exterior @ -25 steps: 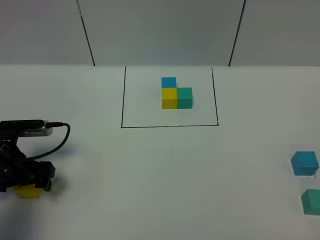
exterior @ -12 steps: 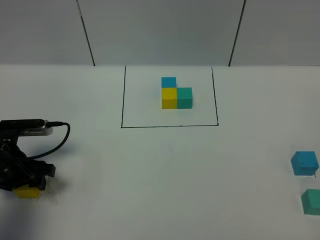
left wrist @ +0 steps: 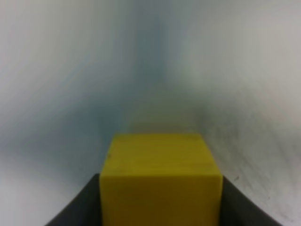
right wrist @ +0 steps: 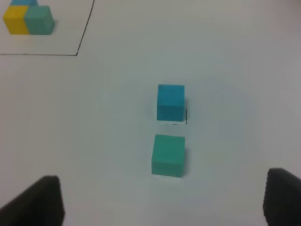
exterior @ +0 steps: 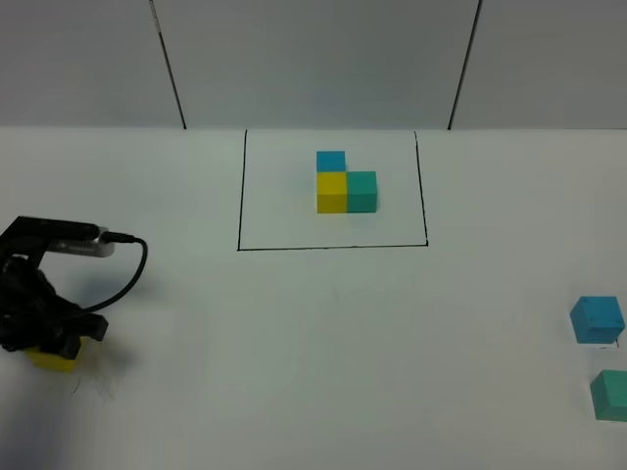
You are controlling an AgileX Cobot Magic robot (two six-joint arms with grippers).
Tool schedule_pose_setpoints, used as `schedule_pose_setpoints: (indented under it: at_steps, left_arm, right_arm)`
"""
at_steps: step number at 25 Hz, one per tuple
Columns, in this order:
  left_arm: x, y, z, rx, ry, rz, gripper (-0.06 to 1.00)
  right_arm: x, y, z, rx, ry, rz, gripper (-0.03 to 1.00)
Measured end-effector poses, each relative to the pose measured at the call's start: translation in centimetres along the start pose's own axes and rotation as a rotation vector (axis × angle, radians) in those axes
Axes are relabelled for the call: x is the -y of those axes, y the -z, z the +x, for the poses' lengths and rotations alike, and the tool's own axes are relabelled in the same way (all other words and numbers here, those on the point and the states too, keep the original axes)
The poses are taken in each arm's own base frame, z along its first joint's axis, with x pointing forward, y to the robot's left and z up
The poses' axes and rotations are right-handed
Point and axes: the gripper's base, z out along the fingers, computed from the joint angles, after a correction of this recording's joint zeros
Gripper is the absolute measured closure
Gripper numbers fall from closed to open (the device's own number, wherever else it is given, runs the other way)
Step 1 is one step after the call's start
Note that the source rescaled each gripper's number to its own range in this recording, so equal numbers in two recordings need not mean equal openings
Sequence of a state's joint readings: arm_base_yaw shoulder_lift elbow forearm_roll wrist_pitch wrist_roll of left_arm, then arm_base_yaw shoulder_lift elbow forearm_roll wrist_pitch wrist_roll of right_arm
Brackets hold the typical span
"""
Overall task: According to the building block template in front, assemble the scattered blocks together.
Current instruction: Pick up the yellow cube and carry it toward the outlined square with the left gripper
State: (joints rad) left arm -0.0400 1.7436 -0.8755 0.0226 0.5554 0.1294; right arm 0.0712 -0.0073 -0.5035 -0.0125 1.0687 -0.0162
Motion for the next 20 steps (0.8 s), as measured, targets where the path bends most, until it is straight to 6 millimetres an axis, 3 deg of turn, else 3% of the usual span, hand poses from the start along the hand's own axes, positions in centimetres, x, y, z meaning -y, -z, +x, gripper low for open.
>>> schedule_pose_setpoints:
  at_steps: [6, 12, 20]
  left_arm:
    - [4.4, 3.3, -3.9, 0.090, -0.464, 0.043, 0.94]
    - [9.6, 5.8, -6.3, 0.220, -0.714, 0.130, 0.94]
    - [16.4, 4.4, -7.4, 0.142, -1.045, 0.212, 0.94]
  right_arm:
    - [0.0, 0.0, 0.0, 0.000, 0.000, 0.000, 0.24]
    - [0.0, 0.0, 0.0, 0.000, 0.000, 0.000, 0.24]
    - [0.0, 0.0, 0.0, 0.000, 0.000, 0.000, 0.24]
